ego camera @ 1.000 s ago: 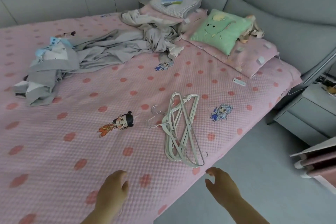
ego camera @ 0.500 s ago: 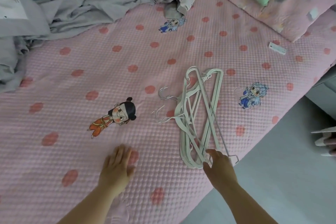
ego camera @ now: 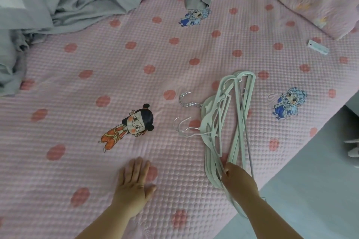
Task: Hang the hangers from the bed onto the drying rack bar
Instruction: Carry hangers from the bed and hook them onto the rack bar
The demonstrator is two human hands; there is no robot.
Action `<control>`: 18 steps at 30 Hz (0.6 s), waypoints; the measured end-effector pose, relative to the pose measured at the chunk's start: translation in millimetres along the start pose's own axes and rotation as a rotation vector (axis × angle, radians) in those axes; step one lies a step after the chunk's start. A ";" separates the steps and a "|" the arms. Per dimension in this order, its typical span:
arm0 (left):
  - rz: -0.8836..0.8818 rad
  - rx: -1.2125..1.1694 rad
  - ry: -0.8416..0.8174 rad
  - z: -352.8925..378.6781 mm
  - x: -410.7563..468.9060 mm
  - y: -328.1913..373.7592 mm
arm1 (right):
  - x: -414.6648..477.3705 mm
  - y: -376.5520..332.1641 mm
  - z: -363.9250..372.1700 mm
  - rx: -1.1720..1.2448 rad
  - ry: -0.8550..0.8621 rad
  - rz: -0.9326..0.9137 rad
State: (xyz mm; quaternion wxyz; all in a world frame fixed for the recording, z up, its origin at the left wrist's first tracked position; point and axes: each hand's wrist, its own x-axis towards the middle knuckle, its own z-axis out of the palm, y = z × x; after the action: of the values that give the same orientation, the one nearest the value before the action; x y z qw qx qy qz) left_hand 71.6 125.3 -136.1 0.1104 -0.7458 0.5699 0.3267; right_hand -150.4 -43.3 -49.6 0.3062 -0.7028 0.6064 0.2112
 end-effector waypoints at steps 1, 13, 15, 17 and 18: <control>0.002 0.003 -0.048 0.2 -0.8 -0.4 | -1.1 1.8 0.6 0.014 0.006 -0.012; -0.146 -0.086 -0.104 -113.9 9.4 65.5 | -54.7 16.5 -80.0 0.285 0.295 0.033; -0.082 -0.147 -0.055 -138.8 7.4 88.3 | -65.2 22.3 -99.7 0.351 0.363 0.049; 0.015 -0.244 0.016 -163.5 2.1 115.4 | -78.6 30.6 -117.1 0.385 0.421 0.056; 0.067 -0.295 0.033 -175.1 1.2 129.6 | -86.2 35.0 -124.4 0.396 0.447 0.056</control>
State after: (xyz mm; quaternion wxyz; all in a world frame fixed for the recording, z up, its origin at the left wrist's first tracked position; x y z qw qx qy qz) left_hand 15.5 -12.0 23.6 -0.0208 -0.7397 0.5420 0.3983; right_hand -209.1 -69.1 91.9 0.2905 -0.6416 0.7071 -0.0627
